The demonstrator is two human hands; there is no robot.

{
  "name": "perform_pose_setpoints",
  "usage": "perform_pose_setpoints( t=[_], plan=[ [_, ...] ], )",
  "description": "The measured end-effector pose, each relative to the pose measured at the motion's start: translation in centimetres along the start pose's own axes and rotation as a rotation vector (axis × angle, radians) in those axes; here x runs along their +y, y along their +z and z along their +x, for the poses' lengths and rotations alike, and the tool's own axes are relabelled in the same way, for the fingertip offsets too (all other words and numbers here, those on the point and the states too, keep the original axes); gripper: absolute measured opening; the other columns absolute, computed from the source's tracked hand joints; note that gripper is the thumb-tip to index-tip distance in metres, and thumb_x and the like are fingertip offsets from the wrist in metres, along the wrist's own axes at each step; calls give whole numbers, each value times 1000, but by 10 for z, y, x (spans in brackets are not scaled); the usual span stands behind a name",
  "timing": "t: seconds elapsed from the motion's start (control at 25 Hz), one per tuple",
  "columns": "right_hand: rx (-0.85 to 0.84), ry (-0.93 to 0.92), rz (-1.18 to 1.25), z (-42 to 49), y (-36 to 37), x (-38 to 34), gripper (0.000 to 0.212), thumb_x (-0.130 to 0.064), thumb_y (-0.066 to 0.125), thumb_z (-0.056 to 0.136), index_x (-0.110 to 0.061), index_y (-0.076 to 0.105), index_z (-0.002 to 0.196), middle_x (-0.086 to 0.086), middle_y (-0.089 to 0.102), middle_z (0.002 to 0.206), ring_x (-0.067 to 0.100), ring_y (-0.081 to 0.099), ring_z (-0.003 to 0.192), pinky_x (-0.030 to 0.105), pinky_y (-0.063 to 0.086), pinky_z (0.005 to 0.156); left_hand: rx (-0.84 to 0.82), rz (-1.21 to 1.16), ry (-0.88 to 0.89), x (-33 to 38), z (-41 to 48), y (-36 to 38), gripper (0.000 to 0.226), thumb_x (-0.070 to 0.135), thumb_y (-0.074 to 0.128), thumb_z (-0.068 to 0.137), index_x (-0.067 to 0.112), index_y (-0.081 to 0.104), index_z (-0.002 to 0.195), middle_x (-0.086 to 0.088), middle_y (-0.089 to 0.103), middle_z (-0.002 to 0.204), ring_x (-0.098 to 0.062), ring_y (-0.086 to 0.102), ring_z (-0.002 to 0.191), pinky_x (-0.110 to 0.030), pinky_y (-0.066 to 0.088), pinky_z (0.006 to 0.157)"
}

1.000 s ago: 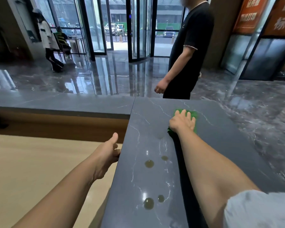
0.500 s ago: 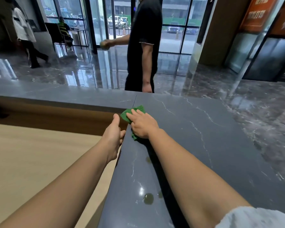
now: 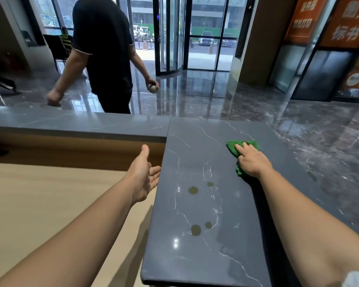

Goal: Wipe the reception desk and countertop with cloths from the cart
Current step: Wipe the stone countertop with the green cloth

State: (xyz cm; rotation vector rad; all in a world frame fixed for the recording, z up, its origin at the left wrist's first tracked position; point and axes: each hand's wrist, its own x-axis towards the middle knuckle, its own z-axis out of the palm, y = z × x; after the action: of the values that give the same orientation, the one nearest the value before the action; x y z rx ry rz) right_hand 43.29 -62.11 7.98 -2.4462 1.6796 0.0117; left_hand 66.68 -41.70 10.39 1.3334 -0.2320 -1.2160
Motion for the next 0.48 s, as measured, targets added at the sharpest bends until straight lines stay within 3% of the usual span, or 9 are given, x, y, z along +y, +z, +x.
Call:
perform_pose_setpoints(
  t=[0.16, 0.28, 0.4, 0.48],
  plan=[
    [51, 121, 7, -9, 11, -57, 51, -14, 29, 95, -16, 30, 146, 10, 20, 158, 26, 14, 148, 44, 18, 117, -3, -22, 0, -4, -11, -5, 85, 64, 33, 94, 7, 11, 152, -16, 41, 148, -29, 49, 129, -38, 45, 104],
    [94, 56, 16, -32, 24, -125, 49, -18, 33, 95, -16, 34, 144, 11, 26, 154, 28, 20, 144, 45, 19, 116, 0, -30, -4, -5, -16, -5, 84, 63, 33, 94, 7, 11, 153, -17, 40, 148, -29, 49, 129, -36, 47, 98],
    [69, -85, 56, -62, 35, -189, 57, -23, 32, 98, -16, 20, 153, 10, 10, 162, 28, 7, 149, 46, 7, 121, 7, -57, -3, -6, -20, -6, 84, 62, 32, 95, 5, 9, 152, -19, 39, 148, -29, 47, 131, -35, 46, 92],
    [30, -165, 78, -81, 38, -213, 62, -28, 36, 99, -17, 13, 155, 8, 0, 163, 26, -1, 150, 45, 1, 121, 5, -31, -4, -7, -24, -6, 84, 63, 29, 95, 4, 11, 152, -19, 37, 149, -27, 44, 134, -35, 44, 97]
  ],
)
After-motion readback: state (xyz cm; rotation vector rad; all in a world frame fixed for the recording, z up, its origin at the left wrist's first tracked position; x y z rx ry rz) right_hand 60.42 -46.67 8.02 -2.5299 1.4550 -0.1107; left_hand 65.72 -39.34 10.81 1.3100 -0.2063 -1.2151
